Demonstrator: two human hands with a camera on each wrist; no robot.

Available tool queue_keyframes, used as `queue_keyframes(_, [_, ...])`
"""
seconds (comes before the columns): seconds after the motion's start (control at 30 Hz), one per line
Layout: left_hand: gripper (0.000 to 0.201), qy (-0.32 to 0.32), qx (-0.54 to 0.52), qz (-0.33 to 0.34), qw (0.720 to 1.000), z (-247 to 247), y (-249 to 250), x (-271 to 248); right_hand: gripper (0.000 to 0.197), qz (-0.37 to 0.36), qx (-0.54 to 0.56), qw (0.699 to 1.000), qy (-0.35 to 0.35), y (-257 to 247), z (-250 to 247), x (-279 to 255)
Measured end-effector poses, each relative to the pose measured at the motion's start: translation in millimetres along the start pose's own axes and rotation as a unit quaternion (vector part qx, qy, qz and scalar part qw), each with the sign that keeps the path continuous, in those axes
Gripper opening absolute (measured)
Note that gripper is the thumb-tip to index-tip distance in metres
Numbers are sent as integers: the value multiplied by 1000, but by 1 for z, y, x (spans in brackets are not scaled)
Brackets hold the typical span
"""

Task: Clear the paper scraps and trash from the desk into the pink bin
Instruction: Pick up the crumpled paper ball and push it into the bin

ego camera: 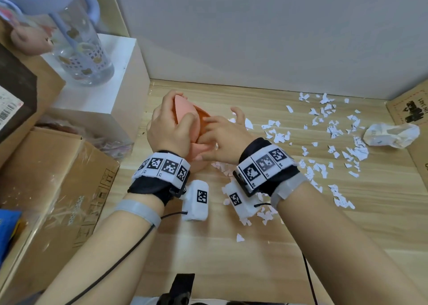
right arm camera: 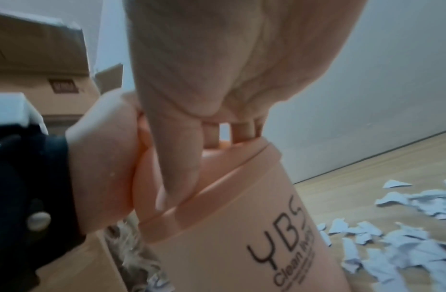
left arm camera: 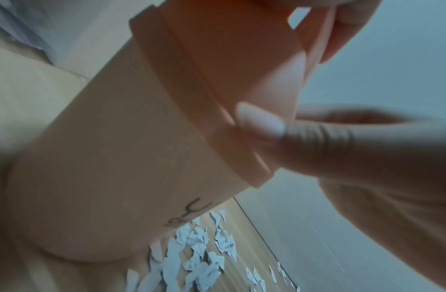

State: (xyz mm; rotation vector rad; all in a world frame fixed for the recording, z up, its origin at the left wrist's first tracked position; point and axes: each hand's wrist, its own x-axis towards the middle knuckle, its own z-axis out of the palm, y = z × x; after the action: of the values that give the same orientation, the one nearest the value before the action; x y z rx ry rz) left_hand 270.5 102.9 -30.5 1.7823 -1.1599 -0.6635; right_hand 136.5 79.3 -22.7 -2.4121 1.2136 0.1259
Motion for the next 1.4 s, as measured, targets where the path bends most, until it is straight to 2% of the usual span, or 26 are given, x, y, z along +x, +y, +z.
queue_keyframes(0.1, [60, 21, 15, -14, 1000, 13, 8, -3, 32, 11, 74, 978, 194, 29, -1, -28])
queue_keyframes(0.17, [58, 35, 22, -23, 999, 22, 12, -6, 34, 85, 132, 954, 254, 60, 0, -46])
queue_keyframes(0.23, [55, 53, 26, -33, 998, 33, 17, -8, 38, 202, 174, 926, 268, 102, 4, -63])
queue_keyframes(0.33, [54, 72, 31, -43, 996, 53, 27, -11, 53, 397, 198, 855, 268, 165, 10, -96])
queue_keyframes(0.47, [55, 75, 32, -49, 995, 81, 40, -16, 73, 536, 240, 750, 303, 244, 18, -135])
queue_keyframes(0.53, [54, 76, 31, -53, 995, 88, 43, -16, 87, 545, 262, 749, 270, 301, 28, -146])
queue_keyframes(0.57, [53, 80, 31, -56, 995, 90, 43, -16, 88, 547, 265, 750, 260, 315, 27, -149])
queue_keyframes(0.6, [52, 84, 29, -57, 994, 91, 42, -16, 83, 548, 264, 757, 239, 323, 26, -152])
queue_keyframes(0.67, [51, 90, 27, -51, 994, 92, 41, -15, 59, 560, 241, 768, 195, 319, 8, -159])
queue_keyframes(0.7, [51, 92, 26, -48, 994, 92, 41, -15, 51, 560, 221, 779, 175, 325, 6, -162])
queue_keyframes(0.77, [51, 93, 24, -50, 994, 92, 41, -15, 43, 545, 274, 784, 112, 332, 5, -163])
queue_keyframes(0.87, [51, 90, 14, -55, 994, 92, 44, -18, 42, 541, 276, 793, 36, 333, 9, -166])
queue_keyframes(0.93, [50, 88, 9, -55, 995, 91, 47, -19, 44, 549, 212, 806, 66, 327, 15, -165])
queue_keyframes(1.0, [50, 86, 7, -56, 995, 91, 48, -19, 39, 561, 86, 818, 90, 317, 10, -160])
queue_keyframes(1.07, [52, 85, 13, -53, 995, 91, 47, -19, 33, 543, 56, 823, 155, 298, -4, -148])
queue_keyframes(1.13, [51, 77, 17, -49, 996, 90, 46, -18, 24, 460, 140, 827, 291, 272, -18, -133])
queue_keyframes(1.2, [50, 62, 17, -49, 997, 87, 46, -17, 22, 334, 282, 807, 396, 238, -31, -119])
queue_keyframes(1.3, [53, 33, 2, -42, 999, 82, 42, -14, 31, 175, 468, 764, 408, 173, -56, -104])
queue_keyframes(1.4, [54, 4, 3, -33, 999, 76, 36, -12, 30, 64, 636, 695, 329, 121, -71, -87])
